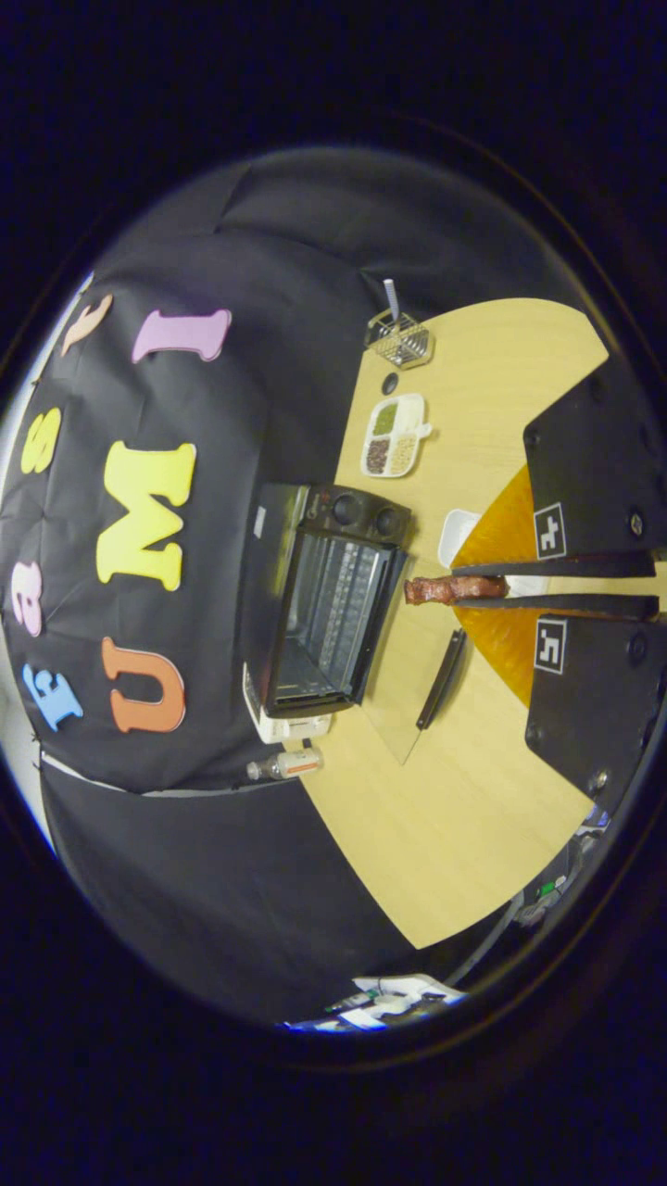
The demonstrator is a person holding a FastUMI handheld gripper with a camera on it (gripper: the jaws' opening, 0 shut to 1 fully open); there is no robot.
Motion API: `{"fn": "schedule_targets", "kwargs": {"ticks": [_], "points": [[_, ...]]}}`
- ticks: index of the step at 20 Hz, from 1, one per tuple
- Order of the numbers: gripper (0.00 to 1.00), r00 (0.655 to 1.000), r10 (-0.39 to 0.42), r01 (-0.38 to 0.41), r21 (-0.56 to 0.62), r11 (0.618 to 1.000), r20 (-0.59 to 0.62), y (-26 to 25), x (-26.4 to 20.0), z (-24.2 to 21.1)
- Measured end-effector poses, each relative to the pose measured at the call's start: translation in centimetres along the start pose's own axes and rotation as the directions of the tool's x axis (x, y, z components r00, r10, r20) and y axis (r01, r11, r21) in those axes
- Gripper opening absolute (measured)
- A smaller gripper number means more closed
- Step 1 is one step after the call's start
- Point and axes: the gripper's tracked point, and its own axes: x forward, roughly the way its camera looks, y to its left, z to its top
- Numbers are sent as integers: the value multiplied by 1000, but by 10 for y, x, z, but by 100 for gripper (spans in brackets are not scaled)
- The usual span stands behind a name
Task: Open the toaster oven, put the food inside, and close the toaster oven door.
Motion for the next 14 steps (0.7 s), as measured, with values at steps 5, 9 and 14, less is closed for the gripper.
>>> {"fn": "schedule_targets", "kwargs": {"ticks": [5, 9, 14], "points": [[10, 996, -5, 0, 51, 999, 94, 39, 29, 21], [10, 986, -33, 4, 175, 984, 163, 53, 65, 34], [10, 975, -43, -53, 415, 908, 219, 66, 115, 45]]}}
